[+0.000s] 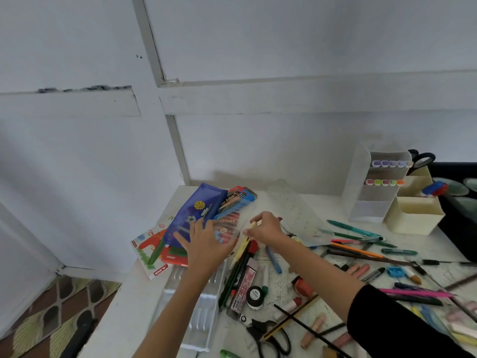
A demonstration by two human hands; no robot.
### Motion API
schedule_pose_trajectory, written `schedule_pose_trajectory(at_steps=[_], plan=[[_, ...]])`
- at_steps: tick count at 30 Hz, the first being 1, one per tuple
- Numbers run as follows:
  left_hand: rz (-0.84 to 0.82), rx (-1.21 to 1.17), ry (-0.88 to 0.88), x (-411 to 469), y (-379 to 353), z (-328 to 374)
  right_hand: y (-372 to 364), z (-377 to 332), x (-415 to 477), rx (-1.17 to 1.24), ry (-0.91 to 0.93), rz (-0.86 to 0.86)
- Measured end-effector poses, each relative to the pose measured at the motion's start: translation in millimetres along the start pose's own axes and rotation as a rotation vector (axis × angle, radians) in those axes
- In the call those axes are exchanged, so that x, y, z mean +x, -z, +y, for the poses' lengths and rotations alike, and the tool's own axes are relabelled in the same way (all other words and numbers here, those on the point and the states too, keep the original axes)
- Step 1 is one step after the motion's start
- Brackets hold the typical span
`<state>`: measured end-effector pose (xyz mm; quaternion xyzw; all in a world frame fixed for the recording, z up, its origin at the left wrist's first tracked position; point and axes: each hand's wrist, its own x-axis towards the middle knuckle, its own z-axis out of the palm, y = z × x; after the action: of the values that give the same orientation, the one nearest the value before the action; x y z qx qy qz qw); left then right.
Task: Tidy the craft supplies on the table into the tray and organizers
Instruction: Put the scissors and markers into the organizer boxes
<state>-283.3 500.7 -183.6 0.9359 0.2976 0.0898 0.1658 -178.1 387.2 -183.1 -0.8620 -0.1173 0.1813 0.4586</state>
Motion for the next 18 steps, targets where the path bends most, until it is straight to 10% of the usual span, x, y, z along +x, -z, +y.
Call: schedule_pose_trajectory(at_steps=[9,18], plan=[[0.099,-0.368,-0.210,-1.5,-2.1,41.9,75.3,2.0,-27.8,0.459,0.021,0.013],[-0.313,-0.792,-0.393,-20.0,-12.3,135.5,151.3,38.7,-60.7,0.672,0.107,0.053]])
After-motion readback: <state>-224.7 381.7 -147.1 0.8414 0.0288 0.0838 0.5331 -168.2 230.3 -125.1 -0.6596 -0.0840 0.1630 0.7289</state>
